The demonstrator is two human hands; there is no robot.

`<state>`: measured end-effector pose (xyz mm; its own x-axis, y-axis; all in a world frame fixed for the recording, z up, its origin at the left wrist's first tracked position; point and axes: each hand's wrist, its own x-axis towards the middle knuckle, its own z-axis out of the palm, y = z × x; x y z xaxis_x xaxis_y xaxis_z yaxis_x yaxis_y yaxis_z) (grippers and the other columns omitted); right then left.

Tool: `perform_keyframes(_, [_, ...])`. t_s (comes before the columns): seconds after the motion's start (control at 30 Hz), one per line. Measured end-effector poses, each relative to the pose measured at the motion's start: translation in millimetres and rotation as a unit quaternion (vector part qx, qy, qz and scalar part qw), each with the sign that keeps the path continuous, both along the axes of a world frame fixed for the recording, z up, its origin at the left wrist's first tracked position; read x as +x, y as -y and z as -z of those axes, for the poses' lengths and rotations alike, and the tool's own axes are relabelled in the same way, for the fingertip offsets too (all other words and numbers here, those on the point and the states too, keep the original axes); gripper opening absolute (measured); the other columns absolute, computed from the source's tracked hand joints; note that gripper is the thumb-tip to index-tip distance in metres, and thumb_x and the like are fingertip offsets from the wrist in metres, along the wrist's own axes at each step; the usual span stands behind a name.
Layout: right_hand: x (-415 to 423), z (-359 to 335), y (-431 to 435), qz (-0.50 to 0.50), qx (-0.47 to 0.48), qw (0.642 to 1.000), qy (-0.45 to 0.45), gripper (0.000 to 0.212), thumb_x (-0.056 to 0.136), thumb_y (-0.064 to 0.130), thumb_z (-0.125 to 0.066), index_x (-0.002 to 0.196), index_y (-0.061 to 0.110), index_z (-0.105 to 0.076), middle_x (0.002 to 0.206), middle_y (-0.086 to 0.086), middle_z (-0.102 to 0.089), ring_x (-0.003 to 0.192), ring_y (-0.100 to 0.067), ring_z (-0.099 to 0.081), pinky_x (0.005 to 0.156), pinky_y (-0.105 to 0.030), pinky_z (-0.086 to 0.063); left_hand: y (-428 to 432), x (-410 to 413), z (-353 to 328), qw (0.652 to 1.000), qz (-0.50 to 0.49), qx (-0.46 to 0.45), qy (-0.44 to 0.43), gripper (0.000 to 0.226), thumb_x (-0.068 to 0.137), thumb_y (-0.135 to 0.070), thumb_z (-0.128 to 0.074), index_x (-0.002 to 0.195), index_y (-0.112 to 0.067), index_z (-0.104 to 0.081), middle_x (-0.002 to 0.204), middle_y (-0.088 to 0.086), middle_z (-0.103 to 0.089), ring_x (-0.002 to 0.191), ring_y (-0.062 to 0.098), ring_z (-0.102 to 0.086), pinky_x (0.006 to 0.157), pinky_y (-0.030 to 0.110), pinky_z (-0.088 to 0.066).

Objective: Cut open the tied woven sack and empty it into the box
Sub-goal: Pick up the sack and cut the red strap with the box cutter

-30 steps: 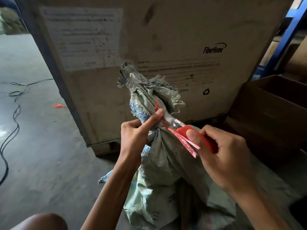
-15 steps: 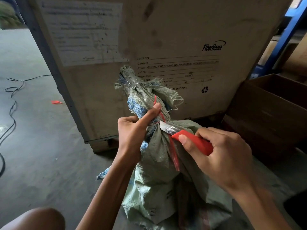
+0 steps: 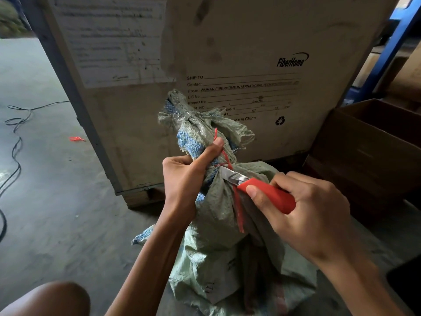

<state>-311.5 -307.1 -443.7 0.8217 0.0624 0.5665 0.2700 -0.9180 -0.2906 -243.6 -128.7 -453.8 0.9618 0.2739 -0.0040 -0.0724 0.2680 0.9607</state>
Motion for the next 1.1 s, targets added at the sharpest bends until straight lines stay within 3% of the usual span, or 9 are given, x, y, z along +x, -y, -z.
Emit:
perform_keyframes(0.13, [-2.2,2.7,-3.4,0.017,0.005,0.999,0.032,0.052,0.088,0.073,-0.053,0.066,0.025,-0.057,0.062,0.009,-0.049,0.053,-0.009,-0.049,0.048,-0.022,-0.032,1.4,0.0,-1.2,1.000,-0.003,-0.002,-0.016,0.080,0.066,-0.042,-0.090,0.083,0.028,-0.057,0.071,0.024,-0.064,0.060,0.024,-0.062,0.058,0.030,-0.048])
perform_keyframes(0.23, [-4.9,2.6,-5.4,0.038,-0.006,0.998,0.051,0.052,0.087,0.072,-0.056,0.067,0.024,-0.059,0.064,0.007,-0.050,0.052,-0.013,-0.049,0.049,-0.022,-0.030,2.9,-0.1,-1.1,1.000,-0.003,-0.010,-0.024,0.074,0.068,-0.040,-0.089,0.087,0.026,-0.062,0.080,0.038,-0.069,0.060,0.025,-0.065,0.057,0.029,-0.050])
perform_keyframes(0.4, [-8.2,3.7,-9.4,0.059,-0.017,0.995,0.077,0.050,0.088,0.069,-0.059,0.067,0.023,-0.061,0.068,0.006,-0.054,0.053,-0.018,-0.055,0.051,-0.023,-0.028,3.3,-0.2,-1.9,1.000,-0.015,-0.005,-0.026,0.084,0.063,-0.046,-0.090,0.085,0.028,-0.057,0.088,0.050,-0.059,0.063,0.028,-0.057,0.059,0.035,-0.045])
perform_keyframes(0.63, [-9.4,7.3,-9.5,0.058,-0.054,0.988,0.134,0.048,0.089,0.065,-0.062,0.067,0.022,-0.064,0.069,0.005,-0.058,0.057,-0.015,-0.057,0.053,-0.021,-0.027,1.4,4.3,3.0,0.999,-0.039,0.030,-0.019,0.099,0.050,-0.062,-0.090,0.076,0.026,-0.054,0.064,0.033,-0.055,0.063,0.027,-0.047,0.058,0.037,-0.040])
perform_keyframes(0.7, [-9.3,9.5,-9.2,0.059,-0.058,0.987,0.140,0.048,0.090,0.064,-0.062,0.068,0.022,-0.064,0.070,0.006,-0.059,0.058,-0.015,-0.058,0.056,-0.019,-0.025,1.0,4.9,3.4,0.998,-0.043,0.042,-0.017,0.099,0.049,-0.063,-0.089,0.076,0.026,-0.053,0.065,0.038,-0.055,0.062,0.027,-0.048,0.059,0.037,-0.041])
perform_keyframes(0.83, [-6.4,18.9,-9.5,0.058,-0.022,0.988,0.144,0.046,0.092,0.061,-0.062,0.069,0.022,-0.066,0.072,0.006,-0.061,0.060,-0.016,-0.059,0.055,-0.021,-0.031,3.5,4.3,2.6,1.000,-0.015,0.013,-0.017,0.099,0.051,-0.061,-0.089,0.081,0.026,-0.054,0.073,0.019,-0.058,0.064,0.026,-0.053,0.061,0.036,-0.044])
perform_keyframes(0.9, [-3.5,25.1,-10.0,0.051,0.009,0.988,0.147,0.045,0.092,0.060,-0.062,0.069,0.021,-0.066,0.072,0.006,-0.062,0.060,-0.017,-0.059,0.052,-0.026,-0.039,5.4,4.6,3.0,0.999,0.012,-0.011,-0.035,0.092,0.055,-0.059,-0.088,0.078,0.025,-0.056,0.075,0.018,-0.058,0.065,0.027,-0.054,0.062,0.035,-0.046])
perform_keyframes(1.0, [-0.6,32.8,-10.6,0.044,0.042,0.985,0.162,0.042,0.091,0.056,-0.066,0.070,0.020,-0.068,0.072,0.005,-0.063,0.061,-0.017,-0.059,0.053,-0.029,-0.044,8.1,2.3,0.6,0.996,0.041,-0.033,-0.071,0.057,0.070,-0.049,-0.084,0.057,0.001,-0.059,0.055,0.012,-0.051,0.047,0.020,-0.052,0.050,0.025,-0.044])
perform_keyframes(1.1, [1.0,37.2,-11.9,0.044,0.051,0.982,0.177,0.039,0.091,0.053,-0.069,0.072,0.019,-0.069,0.072,0.004,-0.064,0.060,-0.017,-0.060,0.053,-0.028,-0.044,9.5,2.9,0.7,0.994,0.053,-0.039,-0.089,0.049,0.067,-0.050,-0.084,0.078,-0.011,-0.058,0.067,0.013,-0.045,0.057,0.025,-0.047,0.054,0.031,-0.042])
